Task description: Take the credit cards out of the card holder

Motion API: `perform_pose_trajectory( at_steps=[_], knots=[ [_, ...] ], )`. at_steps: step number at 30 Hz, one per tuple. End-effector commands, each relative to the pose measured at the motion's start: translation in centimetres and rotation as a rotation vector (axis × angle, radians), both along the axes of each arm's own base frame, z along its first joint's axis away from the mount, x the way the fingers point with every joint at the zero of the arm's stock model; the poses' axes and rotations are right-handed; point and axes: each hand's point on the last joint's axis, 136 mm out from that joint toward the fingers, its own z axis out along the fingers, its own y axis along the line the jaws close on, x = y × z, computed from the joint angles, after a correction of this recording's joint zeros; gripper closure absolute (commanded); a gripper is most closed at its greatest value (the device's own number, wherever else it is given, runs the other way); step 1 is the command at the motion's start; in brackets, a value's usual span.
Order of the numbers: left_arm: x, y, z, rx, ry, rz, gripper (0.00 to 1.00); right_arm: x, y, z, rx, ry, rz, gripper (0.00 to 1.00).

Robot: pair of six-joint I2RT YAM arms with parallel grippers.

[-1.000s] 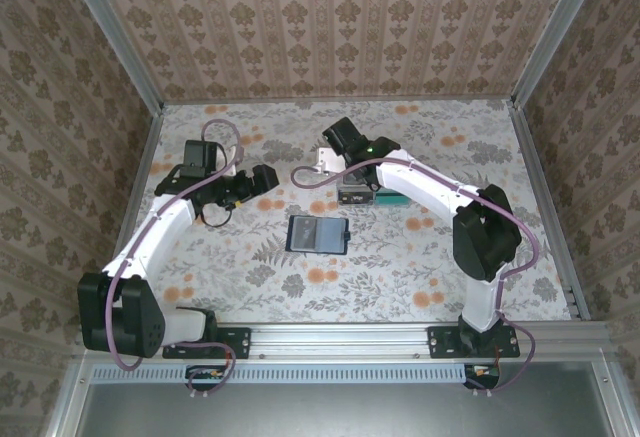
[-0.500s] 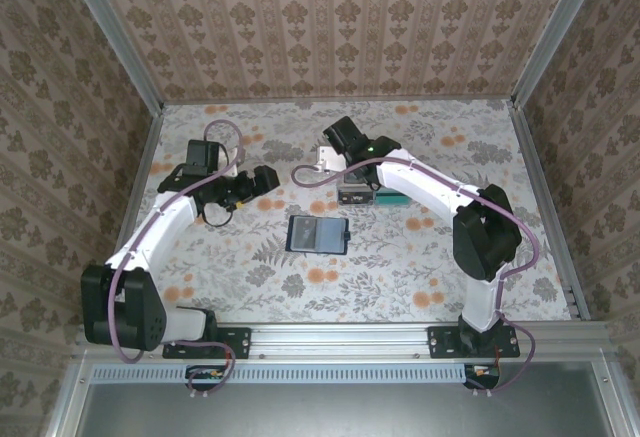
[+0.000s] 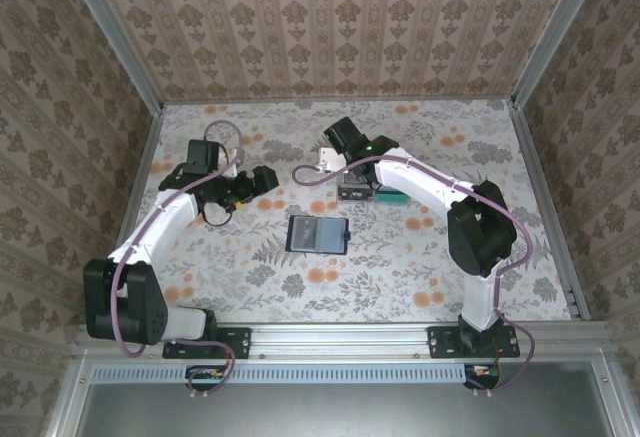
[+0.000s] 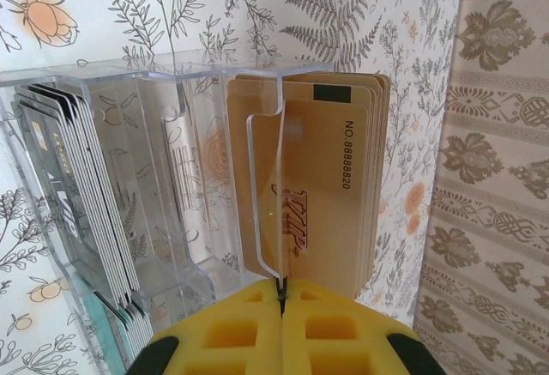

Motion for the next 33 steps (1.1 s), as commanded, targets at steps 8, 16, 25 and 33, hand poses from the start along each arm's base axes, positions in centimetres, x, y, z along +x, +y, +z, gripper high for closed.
perform_pose_trajectory(
  at_steps=[8, 16, 25, 33],
  knots=[
    [1.1, -0.1, 0.9, -0.019, -0.030, -0.010, 0.00, 2.6, -0.6, 0.6, 0.018, -0.070, -0.068, 0.88],
    [1.2, -0.1, 0.8, -0.020, -0.027, -0.008, 0.00, 4.2, -1.0, 1.5, 0.014, -0.143, -0.095, 0.73],
    [1.3, 0.0, 0.8, -0.021, -0.026, -0.007, 0.00, 5.3, -1.3, 1.6, 0.019, -0.171, -0.117, 0.66],
    [1.3, 0.0, 0.7, -0.021, -0.023, -0.007, 0.00, 5.8, -1.4, 2.5, 0.064, -0.195, -0.155, 0.60]
  ],
)
